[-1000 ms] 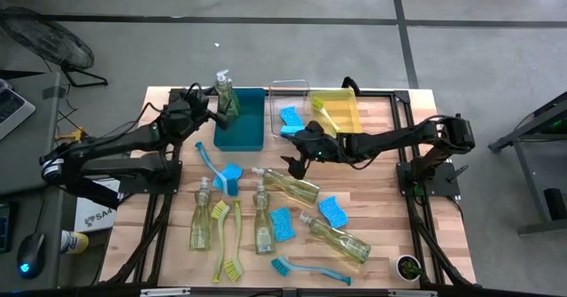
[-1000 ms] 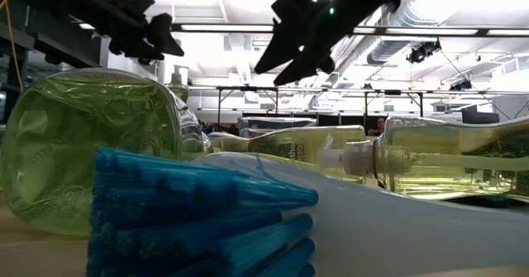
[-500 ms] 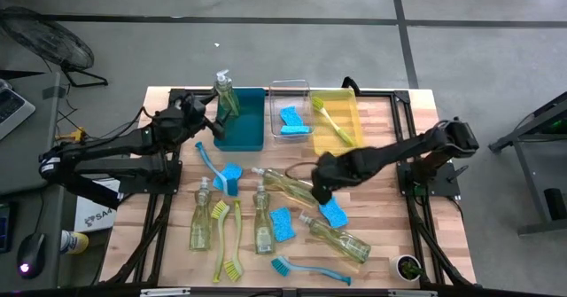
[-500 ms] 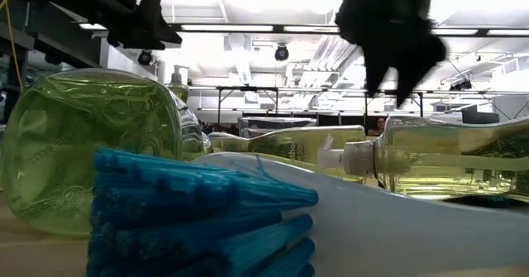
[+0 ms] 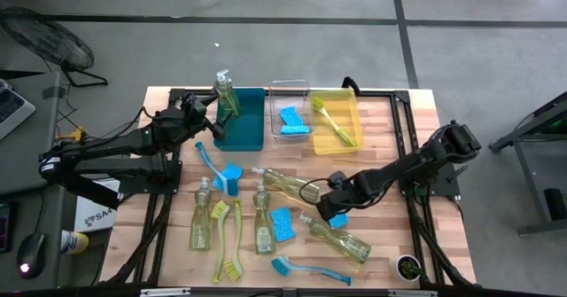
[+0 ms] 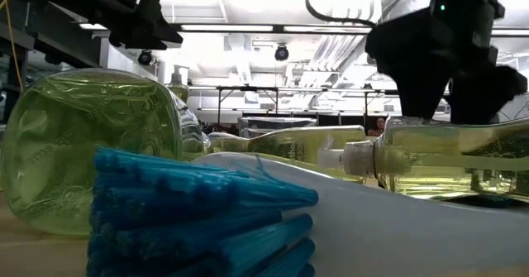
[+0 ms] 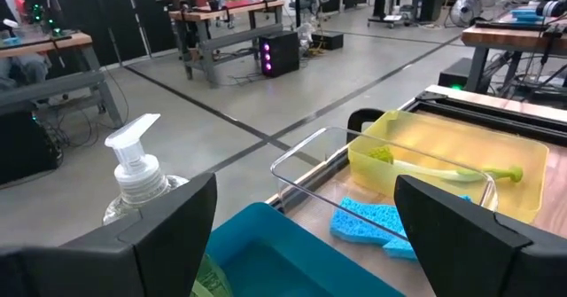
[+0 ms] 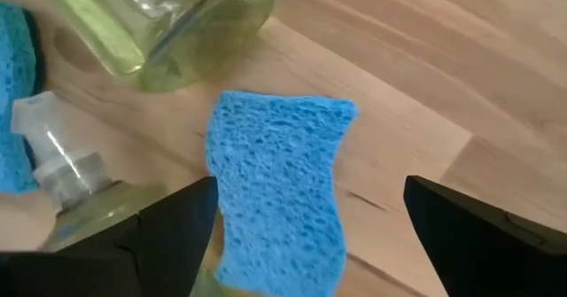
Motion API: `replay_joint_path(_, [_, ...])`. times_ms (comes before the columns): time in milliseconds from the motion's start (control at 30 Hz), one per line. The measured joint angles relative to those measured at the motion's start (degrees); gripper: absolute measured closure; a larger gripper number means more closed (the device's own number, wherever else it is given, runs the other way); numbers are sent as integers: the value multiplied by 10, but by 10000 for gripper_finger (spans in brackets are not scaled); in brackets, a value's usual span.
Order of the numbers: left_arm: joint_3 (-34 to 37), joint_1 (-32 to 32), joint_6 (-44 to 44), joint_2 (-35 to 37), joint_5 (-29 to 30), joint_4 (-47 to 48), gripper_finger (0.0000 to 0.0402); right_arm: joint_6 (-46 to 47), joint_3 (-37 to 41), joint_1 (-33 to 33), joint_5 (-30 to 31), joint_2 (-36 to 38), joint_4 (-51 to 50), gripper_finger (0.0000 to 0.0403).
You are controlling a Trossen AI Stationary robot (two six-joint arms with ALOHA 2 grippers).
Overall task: Pick & Place Kitchen Sink Supplies
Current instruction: Put the blue sponge into the transparent bin
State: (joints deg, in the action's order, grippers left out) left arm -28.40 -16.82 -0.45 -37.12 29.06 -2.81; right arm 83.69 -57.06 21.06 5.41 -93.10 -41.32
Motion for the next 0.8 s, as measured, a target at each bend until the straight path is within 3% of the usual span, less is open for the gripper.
replay_joint_path(200, [0, 0, 0, 0, 0, 1, 63, 10, 55, 0, -11, 0, 92, 48])
replay_joint_path(467, [0, 0, 0, 0, 0, 2, 63, 18, 93, 0, -26, 1, 133, 55])
replay_joint_path(800, [0, 0, 0, 0, 1, 5, 62, 16, 97, 0, -28, 1, 140, 149])
